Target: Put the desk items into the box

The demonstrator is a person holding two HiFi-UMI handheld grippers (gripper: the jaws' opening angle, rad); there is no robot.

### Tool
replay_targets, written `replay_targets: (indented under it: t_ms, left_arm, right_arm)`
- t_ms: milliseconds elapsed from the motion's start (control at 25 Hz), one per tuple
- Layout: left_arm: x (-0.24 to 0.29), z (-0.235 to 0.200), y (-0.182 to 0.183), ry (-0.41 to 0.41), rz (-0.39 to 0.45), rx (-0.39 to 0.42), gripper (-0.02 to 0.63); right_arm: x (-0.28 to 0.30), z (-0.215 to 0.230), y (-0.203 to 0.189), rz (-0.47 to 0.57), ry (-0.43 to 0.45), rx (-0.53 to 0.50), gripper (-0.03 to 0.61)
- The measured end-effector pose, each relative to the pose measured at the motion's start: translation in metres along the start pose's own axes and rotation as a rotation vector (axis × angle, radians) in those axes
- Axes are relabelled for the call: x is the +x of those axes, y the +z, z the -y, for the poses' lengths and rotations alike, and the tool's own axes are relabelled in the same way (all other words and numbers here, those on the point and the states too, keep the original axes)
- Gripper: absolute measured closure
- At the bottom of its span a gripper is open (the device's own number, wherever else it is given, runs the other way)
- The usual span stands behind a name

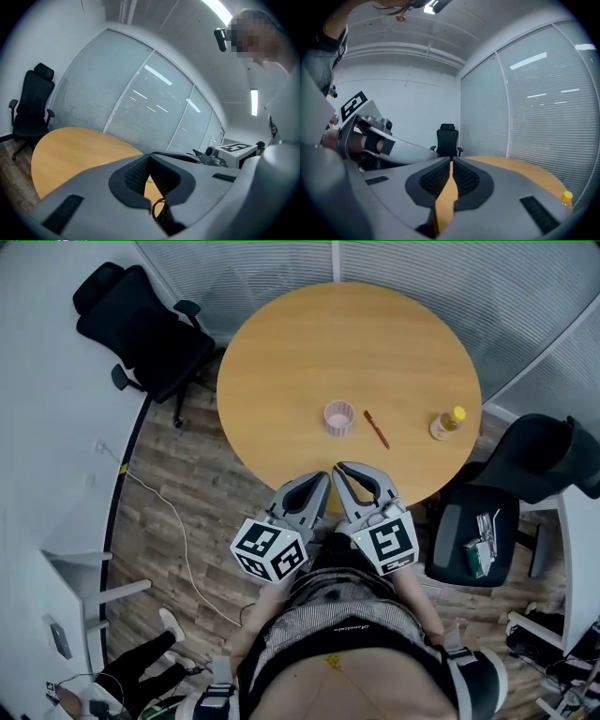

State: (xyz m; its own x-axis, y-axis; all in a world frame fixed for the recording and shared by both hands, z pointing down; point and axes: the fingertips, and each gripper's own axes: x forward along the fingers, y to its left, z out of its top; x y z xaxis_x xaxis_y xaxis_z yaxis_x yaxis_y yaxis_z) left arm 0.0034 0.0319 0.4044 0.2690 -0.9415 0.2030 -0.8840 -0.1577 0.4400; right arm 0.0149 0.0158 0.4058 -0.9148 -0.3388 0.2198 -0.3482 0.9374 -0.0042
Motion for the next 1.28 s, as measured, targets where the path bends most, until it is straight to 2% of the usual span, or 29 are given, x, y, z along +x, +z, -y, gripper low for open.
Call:
replay_targets:
  t_ms: [280,520,720,960,1280]
  left_arm:
    - [0.009,0.003,-0.002,0.002,-0.012,-0.003,0.612]
    - [0.017,0.001,-0.001,-0.037,-0.037,0.000,0.612]
    - [0.026,-0.003,0.005,-0.082,-0.050,0.015,0.612]
    - [0.040,-0.014,0.011,-0.151,-0.074,0.004,0.612]
    - [0.064,-0.048,0.035,-0.277,-0.136,0.024,0.612]
  right_arm:
    - [-0.004,0.006,-0.004,-0.008,0.006,-0.015,0.546]
    - [-0.003,0.015,-0.005,-0.015,-0.049,0.025,0.546]
    - [0.001,0.024,-0.005,-0.022,-0.089,0.007,0.546]
    - [0.016,0.033,-0.002,-0.033,-0.148,0.031,0.546]
    - [0.057,0.054,0.009,-0.043,-0.272,0.052,0.546]
